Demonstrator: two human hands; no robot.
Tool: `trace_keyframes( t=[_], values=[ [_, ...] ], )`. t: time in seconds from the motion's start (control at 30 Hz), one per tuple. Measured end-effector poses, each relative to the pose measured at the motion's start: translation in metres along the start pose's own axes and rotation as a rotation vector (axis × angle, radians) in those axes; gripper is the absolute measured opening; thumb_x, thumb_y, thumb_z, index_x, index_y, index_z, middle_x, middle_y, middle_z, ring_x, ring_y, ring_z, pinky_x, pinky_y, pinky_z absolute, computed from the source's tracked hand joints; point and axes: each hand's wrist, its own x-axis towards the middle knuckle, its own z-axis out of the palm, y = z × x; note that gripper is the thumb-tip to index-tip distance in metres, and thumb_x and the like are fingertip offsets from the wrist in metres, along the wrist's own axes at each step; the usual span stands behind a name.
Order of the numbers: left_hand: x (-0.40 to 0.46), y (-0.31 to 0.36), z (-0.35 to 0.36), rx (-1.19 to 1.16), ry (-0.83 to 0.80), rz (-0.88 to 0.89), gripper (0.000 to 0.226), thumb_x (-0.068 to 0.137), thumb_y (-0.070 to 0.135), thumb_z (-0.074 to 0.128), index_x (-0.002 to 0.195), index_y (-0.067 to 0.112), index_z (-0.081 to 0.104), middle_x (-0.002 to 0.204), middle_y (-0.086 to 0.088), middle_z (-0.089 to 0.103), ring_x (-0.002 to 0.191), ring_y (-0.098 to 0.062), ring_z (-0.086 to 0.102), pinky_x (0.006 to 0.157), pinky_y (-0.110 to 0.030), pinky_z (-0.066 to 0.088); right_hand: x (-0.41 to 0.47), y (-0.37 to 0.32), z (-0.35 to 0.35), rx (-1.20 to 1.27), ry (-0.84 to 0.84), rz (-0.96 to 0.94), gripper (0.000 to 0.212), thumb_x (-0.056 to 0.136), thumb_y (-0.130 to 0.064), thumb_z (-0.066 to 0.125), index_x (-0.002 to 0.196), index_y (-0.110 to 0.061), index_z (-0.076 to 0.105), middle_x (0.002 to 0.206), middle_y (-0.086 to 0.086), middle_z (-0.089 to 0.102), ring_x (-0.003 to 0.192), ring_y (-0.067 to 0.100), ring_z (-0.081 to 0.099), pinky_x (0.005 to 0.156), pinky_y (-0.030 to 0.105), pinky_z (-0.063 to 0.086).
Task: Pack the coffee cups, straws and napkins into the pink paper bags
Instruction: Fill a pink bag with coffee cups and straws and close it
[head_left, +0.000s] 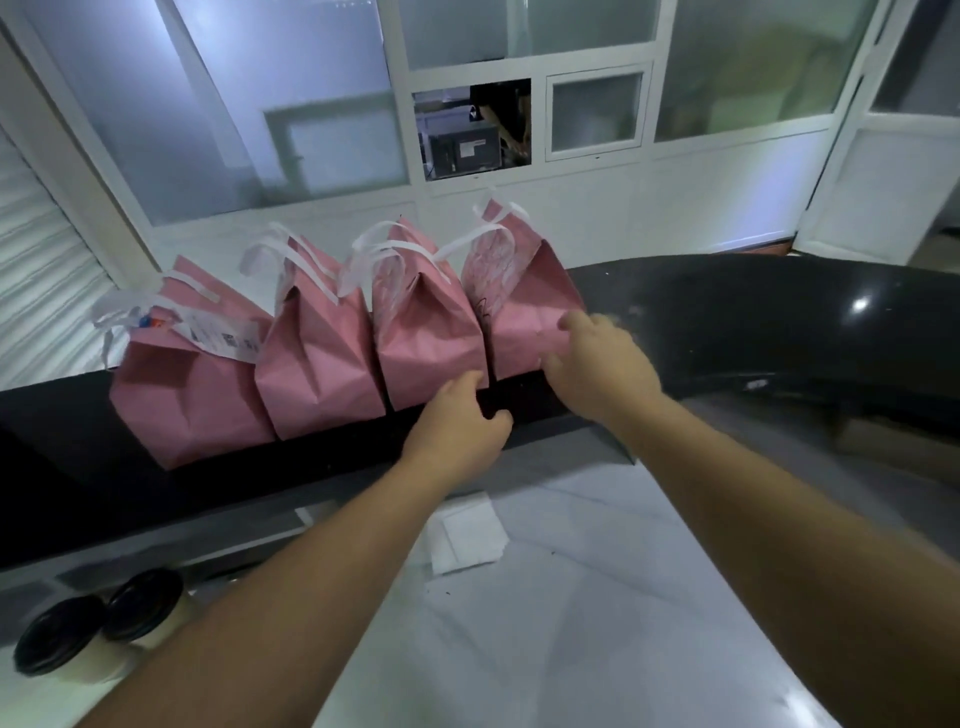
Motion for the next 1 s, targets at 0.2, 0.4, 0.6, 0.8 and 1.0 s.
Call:
trace_keyframes(
  t=[0.2,0.4,0.6,0.8,1.0],
  values=[
    [-0.043,-0.020,0.015,0.248,-0.138,0.129,0.068,0.095,0.046,0.057,0.156,0.024,0.039,0.157,-0.002,0.043,0.136,-0.030,0.047,0.104,-0.049,0.049,-0.101,0.020,0.016,-0.190,-0.034,0.170,0.035,0.094,-0.042,0.052,0.121,-0.020,0.053,0.118,0.007,0.059,0.109,0.035,0.055,0.077,0.044,0.041],
    [-0.098,-0.024,0.041,0.402,-0.219,0.389,0.069,0.096,0.051,0.055,0.156,0.022,0.038,0.158,-0.002,0.043,0.140,-0.030,0.044,0.108,-0.049,0.041,-0.214,0.019,0.014,-0.316,-0.028,0.377,0.048,0.097,-0.049,0.048,0.137,-0.023,0.045,0.133,0.004,0.056,0.119,0.031,0.051,0.089,0.047,0.043],
    [-0.177,-0.014,0.087,0.455,-0.353,0.615,0.071,0.098,0.056,0.051,0.159,0.025,0.032,0.161,-0.001,0.040,0.141,-0.030,0.044,0.108,-0.050,0.042,-0.335,0.011,0.007,-0.334,-0.025,0.585,0.049,0.098,-0.050,0.047,0.139,-0.025,0.045,0.136,0.003,0.056,0.121,0.030,0.051,0.094,0.050,0.044],
    [-0.267,0.032,0.127,0.457,-0.459,0.858,0.072,0.099,0.057,0.047,0.160,0.024,0.030,0.162,-0.001,0.039,0.140,-0.029,0.044,0.103,-0.048,0.043,-0.465,0.031,-0.020,-0.358,0.025,0.795,0.048,0.098,-0.050,0.044,0.139,-0.026,0.045,0.132,0.003,0.056,0.117,0.029,0.052,0.091,0.050,0.047],
    [-0.387,0.107,0.172,0.415,-0.482,1.077,0.073,0.096,0.059,0.053,0.159,0.026,0.033,0.159,0.000,0.043,0.140,-0.025,0.048,0.105,-0.046,0.047,-0.596,0.075,-0.073,-0.383,0.097,1.003,0.052,0.096,-0.055,0.046,0.142,-0.029,0.041,0.138,0.002,0.054,0.122,0.028,0.050,0.095,0.049,0.046]
  ],
)
